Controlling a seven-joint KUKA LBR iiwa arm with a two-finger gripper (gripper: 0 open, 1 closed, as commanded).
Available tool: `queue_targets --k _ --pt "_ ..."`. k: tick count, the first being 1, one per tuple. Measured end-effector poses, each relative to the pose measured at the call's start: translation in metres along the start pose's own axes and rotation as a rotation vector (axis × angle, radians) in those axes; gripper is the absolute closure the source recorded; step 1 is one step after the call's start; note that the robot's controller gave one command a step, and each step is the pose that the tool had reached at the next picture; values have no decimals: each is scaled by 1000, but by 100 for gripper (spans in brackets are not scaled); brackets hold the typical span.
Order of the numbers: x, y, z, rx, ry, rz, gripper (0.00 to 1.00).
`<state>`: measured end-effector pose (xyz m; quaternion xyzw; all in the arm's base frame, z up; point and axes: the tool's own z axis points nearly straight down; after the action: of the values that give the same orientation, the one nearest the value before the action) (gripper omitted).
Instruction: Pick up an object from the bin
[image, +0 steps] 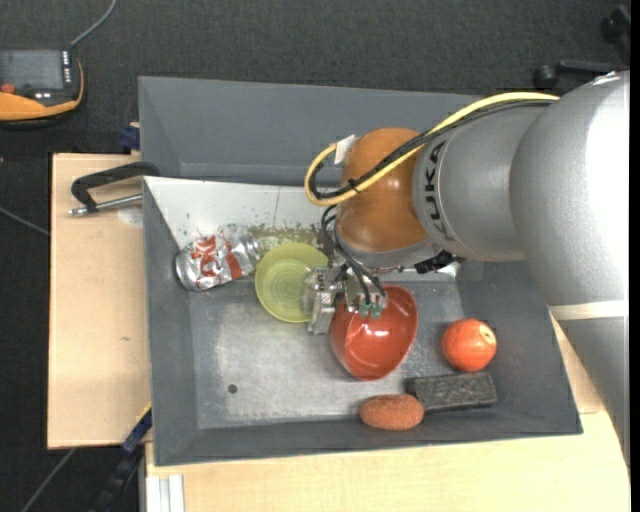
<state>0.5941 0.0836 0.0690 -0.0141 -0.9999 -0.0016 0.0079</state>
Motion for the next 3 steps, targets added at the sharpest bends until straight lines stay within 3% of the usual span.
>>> queue_targets --k 1,2,3 --pt "21 14 -119 -2 -12 -233 100" --pt "30 9 -257 -1 -27 -478 100" --pt "58 4 -101 -4 -22 -532 100"
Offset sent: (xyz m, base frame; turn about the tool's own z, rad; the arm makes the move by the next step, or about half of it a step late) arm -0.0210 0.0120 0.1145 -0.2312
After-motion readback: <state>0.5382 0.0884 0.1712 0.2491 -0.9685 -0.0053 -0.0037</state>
